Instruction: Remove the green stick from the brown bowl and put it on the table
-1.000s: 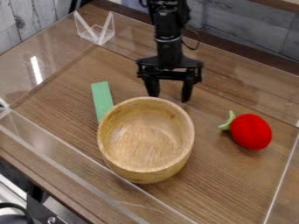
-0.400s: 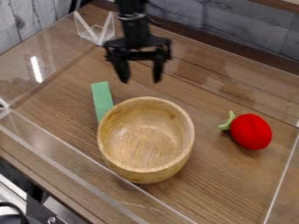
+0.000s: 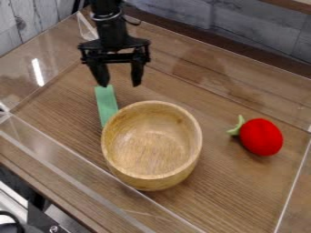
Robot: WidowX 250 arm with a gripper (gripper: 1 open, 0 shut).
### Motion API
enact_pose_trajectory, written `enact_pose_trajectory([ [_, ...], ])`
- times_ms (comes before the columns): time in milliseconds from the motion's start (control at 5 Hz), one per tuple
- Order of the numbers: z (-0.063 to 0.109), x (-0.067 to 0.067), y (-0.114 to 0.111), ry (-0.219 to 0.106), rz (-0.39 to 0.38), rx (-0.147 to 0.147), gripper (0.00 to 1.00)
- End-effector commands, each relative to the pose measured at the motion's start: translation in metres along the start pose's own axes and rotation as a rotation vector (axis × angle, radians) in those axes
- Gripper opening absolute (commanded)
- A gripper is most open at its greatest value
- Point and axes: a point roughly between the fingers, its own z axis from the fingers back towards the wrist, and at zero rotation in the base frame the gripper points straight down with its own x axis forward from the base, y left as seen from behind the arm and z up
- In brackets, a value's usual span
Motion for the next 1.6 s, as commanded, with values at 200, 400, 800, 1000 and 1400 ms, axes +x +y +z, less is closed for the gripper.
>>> enact_pose_trajectory([
  [200,0.009,0.005,0.006,-0.056,-0.004,0.036,1.00],
  [400,0.002,0.004,0.008,-0.046,-0.001,0.055,1.00],
  [800,-0.011,0.003,0.012,-0.025,0.007,0.081,1.00],
  [1000,-0.014,0.003,0.013,-0.015,0.013,0.088,1.00],
  [1400,0.028,0.006,-0.008,-0.071,-0.004,0.022,1.00],
])
